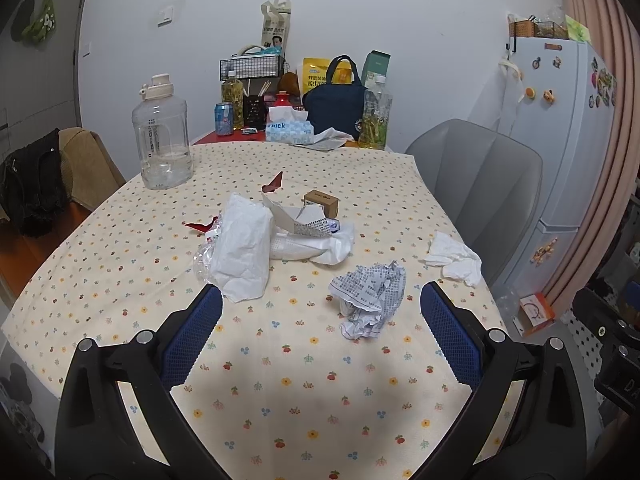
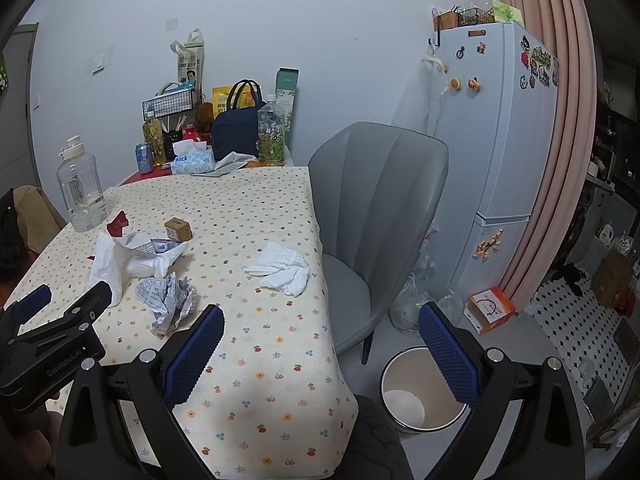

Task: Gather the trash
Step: 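Move the left tool toward the crumpled printed paper on the table, then close the left gripper on the crumpled printed paper, then grasp the white tissue with the right gripper while the left holds paper, then carry the paper and tissue in both grippers over the white bin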

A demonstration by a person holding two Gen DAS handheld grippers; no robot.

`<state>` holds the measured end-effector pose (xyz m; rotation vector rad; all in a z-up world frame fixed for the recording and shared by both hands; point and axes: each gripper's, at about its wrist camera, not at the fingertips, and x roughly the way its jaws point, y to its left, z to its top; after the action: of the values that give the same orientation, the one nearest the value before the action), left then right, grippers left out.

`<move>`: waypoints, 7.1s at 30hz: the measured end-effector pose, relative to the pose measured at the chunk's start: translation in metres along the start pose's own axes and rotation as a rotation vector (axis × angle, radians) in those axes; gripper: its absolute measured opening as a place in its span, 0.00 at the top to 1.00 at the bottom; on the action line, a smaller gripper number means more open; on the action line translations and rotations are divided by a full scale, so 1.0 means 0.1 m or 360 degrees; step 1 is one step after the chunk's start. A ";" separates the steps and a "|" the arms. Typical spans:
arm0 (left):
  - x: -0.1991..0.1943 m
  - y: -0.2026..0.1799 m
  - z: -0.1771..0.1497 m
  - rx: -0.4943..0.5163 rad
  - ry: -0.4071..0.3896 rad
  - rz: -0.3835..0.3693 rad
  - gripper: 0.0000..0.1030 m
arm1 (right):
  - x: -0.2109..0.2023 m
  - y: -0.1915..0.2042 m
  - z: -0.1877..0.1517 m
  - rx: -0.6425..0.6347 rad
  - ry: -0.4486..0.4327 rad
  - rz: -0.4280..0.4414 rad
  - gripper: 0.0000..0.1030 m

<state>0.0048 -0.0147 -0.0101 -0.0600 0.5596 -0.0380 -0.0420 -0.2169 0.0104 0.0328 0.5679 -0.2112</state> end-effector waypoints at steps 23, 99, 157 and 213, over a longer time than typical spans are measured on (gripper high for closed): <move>0.02 -0.01 -0.02 -0.0001 0.0020 -0.0015 0.04 | 0.02 -0.05 -0.01 0.0017 0.0000 -0.0013 0.07; 1.67 -0.52 0.25 -0.0026 0.0379 0.0112 0.67 | 2.12 0.19 0.14 0.0035 0.0516 0.0356 0.39; 0.72 -0.80 0.24 -0.0011 0.0190 -0.0189 0.67 | 0.82 -0.31 0.14 0.0055 0.0252 0.0257 0.93; 1.85 -3.41 -0.40 0.0600 0.0647 -0.0458 0.67 | 2.13 -2.68 -0.86 0.0746 0.0595 -0.0128 0.90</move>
<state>0.1332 -0.3664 -0.1193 0.2403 0.9380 -0.4425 0.0313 -0.5120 -0.1693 0.5129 0.8829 -0.4179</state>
